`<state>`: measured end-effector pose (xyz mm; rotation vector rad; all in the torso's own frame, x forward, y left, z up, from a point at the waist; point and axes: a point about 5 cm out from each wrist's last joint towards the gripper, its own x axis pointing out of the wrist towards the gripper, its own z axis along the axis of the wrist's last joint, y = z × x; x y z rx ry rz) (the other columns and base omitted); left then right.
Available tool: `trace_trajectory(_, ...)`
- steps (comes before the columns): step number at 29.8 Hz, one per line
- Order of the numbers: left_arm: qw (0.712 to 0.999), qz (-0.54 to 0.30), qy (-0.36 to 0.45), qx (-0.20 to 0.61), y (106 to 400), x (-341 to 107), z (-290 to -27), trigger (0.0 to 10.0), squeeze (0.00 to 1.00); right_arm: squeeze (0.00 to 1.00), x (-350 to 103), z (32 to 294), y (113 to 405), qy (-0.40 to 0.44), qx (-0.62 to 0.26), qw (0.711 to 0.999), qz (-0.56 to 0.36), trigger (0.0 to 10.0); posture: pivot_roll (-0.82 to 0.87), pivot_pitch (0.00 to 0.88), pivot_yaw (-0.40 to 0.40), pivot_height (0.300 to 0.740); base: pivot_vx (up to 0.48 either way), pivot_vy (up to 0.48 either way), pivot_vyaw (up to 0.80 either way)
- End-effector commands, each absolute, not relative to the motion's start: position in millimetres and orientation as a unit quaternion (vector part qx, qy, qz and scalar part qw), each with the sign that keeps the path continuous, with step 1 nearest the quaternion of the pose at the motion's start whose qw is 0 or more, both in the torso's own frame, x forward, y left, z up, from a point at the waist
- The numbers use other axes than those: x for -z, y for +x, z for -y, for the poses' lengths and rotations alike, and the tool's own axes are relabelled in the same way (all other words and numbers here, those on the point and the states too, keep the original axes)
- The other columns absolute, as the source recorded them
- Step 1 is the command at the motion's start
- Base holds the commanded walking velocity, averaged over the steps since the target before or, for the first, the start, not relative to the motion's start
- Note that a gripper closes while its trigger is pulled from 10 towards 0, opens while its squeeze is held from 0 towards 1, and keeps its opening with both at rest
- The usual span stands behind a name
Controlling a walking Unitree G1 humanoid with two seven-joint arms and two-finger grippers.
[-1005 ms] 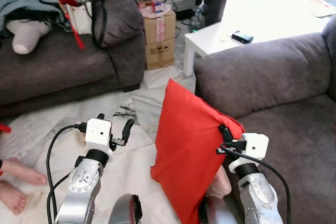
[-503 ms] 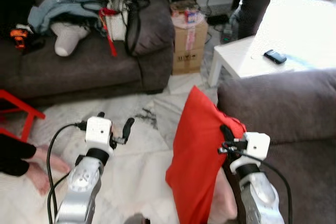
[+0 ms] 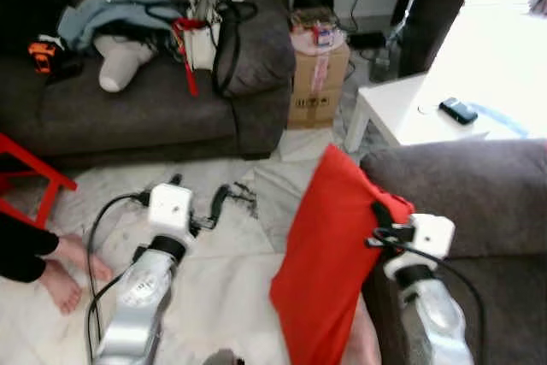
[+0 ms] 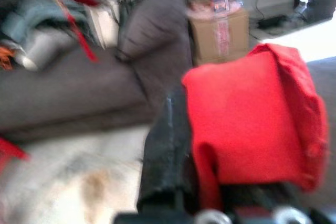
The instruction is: Move the pillow to the sofa from floor
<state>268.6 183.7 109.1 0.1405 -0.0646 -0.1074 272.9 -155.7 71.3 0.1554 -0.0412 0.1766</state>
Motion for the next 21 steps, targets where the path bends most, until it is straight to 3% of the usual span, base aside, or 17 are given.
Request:
trace_trajectory(1,0.995,0.043,0.06,0.069,271.1,-113.8,-173.4,10.0,0.0,0.0,-95.1,168.7,277.5,0.067,-0.071,0.992,0.082,10.0,0.01,0.12,0.014,0.74,0.0,0.0,0.0)
trace_trajectory(21,0.995,0.04,0.052,0.071,272.8,-112.8,-171.0,10.0,0.0,0.0,-95.6,173.4,282.1,0.071,-0.053,0.993,0.083,10.0,0.01,0.086,0.021,0.74,0.0,-0.012,0.0)
